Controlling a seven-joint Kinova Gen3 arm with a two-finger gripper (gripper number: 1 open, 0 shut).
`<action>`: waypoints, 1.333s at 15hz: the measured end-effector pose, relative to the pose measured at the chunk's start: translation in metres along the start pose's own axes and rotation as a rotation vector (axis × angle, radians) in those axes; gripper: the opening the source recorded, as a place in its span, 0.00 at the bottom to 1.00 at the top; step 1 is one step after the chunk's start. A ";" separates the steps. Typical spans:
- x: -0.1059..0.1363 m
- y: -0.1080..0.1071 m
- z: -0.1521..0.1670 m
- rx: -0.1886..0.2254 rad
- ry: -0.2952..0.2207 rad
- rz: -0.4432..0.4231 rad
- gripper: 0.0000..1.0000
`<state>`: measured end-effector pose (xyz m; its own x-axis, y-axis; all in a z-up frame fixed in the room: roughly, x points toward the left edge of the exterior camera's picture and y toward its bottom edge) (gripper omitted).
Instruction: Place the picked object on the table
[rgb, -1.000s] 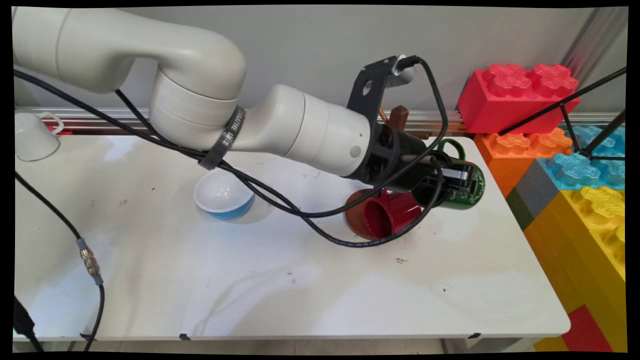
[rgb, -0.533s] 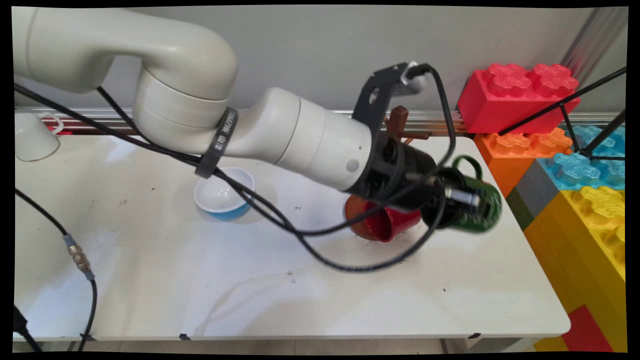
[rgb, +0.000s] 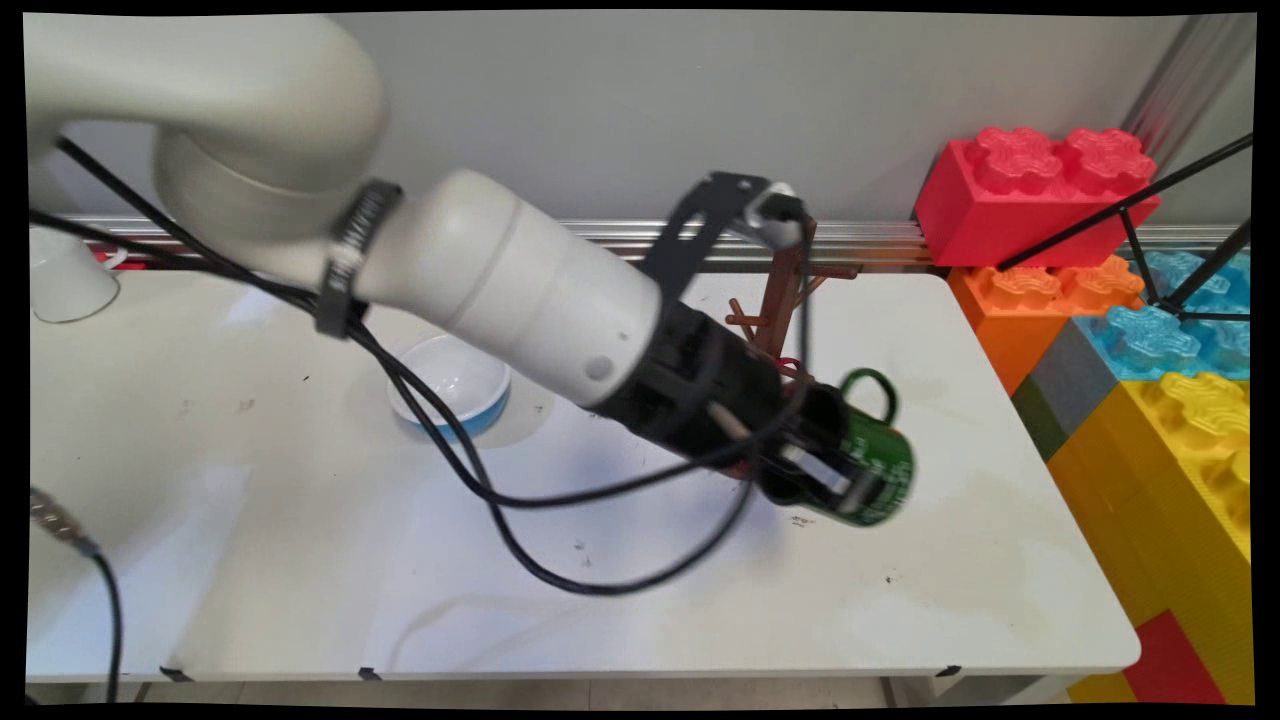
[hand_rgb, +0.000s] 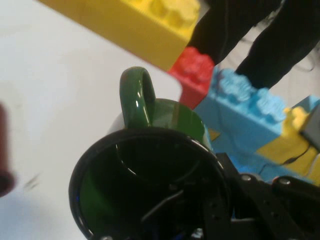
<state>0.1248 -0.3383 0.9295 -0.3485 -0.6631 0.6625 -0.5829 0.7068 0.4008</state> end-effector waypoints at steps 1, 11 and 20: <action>0.000 -0.004 -0.008 0.014 -0.017 0.014 0.00; -0.005 -0.038 -0.062 0.087 -0.166 0.142 0.00; -0.028 -0.069 -0.097 0.158 -0.417 0.364 0.00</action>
<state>0.2462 -0.3447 0.9444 -0.7883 -0.4480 0.4217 -0.4630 0.8834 0.0730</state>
